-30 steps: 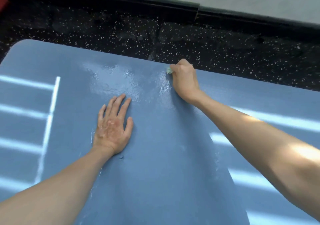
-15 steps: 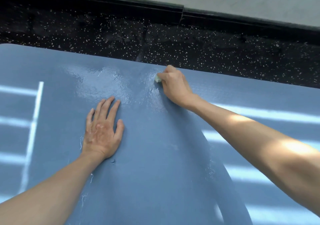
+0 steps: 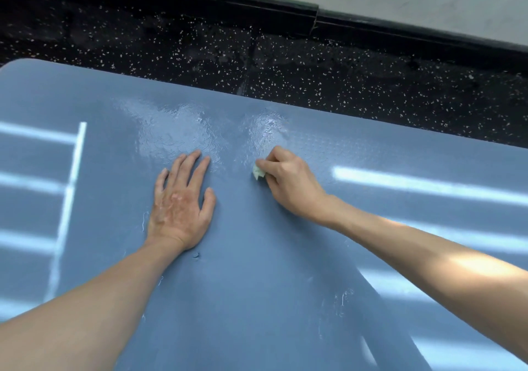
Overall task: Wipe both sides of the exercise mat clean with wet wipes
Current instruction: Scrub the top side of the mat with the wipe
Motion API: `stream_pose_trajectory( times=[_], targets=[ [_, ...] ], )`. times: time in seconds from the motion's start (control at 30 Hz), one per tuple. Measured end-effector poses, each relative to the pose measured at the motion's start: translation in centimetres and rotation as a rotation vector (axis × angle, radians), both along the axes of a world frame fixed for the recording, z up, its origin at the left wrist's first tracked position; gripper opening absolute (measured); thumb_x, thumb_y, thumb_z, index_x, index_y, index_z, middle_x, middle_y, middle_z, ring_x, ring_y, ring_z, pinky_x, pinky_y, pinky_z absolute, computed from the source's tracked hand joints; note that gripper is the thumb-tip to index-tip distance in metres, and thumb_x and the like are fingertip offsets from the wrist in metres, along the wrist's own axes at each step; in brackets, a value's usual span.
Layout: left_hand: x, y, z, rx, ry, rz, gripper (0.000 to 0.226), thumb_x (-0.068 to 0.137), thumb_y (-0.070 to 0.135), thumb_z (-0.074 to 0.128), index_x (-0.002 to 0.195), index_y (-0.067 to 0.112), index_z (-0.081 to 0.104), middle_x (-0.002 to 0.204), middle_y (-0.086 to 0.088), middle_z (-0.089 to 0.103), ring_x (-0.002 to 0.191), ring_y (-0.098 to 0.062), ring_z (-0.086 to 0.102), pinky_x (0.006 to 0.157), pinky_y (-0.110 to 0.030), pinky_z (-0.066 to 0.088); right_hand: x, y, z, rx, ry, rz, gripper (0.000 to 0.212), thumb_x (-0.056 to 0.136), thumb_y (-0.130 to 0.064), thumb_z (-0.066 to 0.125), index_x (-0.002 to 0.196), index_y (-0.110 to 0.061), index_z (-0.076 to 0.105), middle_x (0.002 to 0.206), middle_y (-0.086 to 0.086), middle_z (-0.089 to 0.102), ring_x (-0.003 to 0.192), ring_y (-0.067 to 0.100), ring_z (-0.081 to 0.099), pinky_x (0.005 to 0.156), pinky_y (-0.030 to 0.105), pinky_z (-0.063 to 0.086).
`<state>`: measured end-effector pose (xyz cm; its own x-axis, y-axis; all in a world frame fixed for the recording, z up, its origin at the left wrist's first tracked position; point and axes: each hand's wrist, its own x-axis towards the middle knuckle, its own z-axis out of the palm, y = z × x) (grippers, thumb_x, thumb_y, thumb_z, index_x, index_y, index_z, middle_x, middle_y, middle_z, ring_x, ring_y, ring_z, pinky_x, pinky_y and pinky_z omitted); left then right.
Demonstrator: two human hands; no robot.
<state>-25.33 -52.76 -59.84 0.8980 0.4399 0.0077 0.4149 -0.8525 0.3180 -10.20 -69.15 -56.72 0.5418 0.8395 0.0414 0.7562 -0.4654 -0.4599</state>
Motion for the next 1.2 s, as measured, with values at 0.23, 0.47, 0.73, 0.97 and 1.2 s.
stream_pose_trajectory(
  times=[0.23,0.47,0.73,0.97,1.2],
  targets=[
    [-0.1,0.1,-0.2,0.005,-0.012,0.002,0.064,0.090,0.039,0.028,0.149,0.018,0.038,0.159,0.001,0.029,0.148,-0.018,0.020,0.120,-0.039,0.005,0.0,-0.5,-0.2,0.061,-0.045,-0.163,0.015,0.079,0.003,0.047,0.078,0.001,0.062,0.078,0.015,0.050,0.065,0.031,0.050,0.053,0.033,0.043],
    [-0.2,0.1,-0.3,0.017,-0.017,-0.004,0.063,0.090,0.038,0.028,0.148,0.016,0.040,0.158,0.001,0.031,0.147,-0.019,0.022,0.120,-0.042,0.009,0.0,-1.7,0.2,0.093,-0.021,-0.255,0.016,0.080,-0.001,0.048,0.078,-0.003,0.064,0.079,0.012,0.051,0.068,0.032,0.054,0.058,0.030,0.040],
    [-0.2,0.2,-0.2,0.020,-0.031,-0.007,0.062,0.090,0.037,0.030,0.147,0.015,0.040,0.157,-0.001,0.032,0.147,-0.020,0.022,0.120,-0.043,0.010,-2.7,-3.8,0.2,0.092,-0.013,-0.177,0.021,0.079,-0.001,0.046,0.081,-0.005,0.066,0.076,0.010,0.051,0.063,0.030,0.054,0.055,0.032,0.046],
    [-0.2,0.1,-0.2,0.013,-0.047,-0.008,0.061,0.090,0.035,0.033,0.147,0.015,0.041,0.157,-0.001,0.032,0.147,-0.020,0.023,0.119,-0.043,0.010,-8.6,-6.3,0.3,0.016,0.084,0.138,0.031,0.080,-0.009,0.036,0.086,-0.005,0.066,0.076,0.009,0.050,0.062,0.026,0.050,0.052,0.032,0.046],
    [-0.1,0.0,-0.2,0.005,-0.035,-0.009,0.062,0.090,0.035,0.033,0.148,0.016,0.039,0.158,0.000,0.030,0.147,-0.019,0.020,0.120,-0.043,0.009,-12.4,-7.1,0.0,0.013,0.096,0.119,0.028,0.084,-0.010,0.038,0.086,-0.002,0.064,0.075,0.009,0.048,0.060,0.027,0.047,0.049,0.034,0.045]
  ],
)
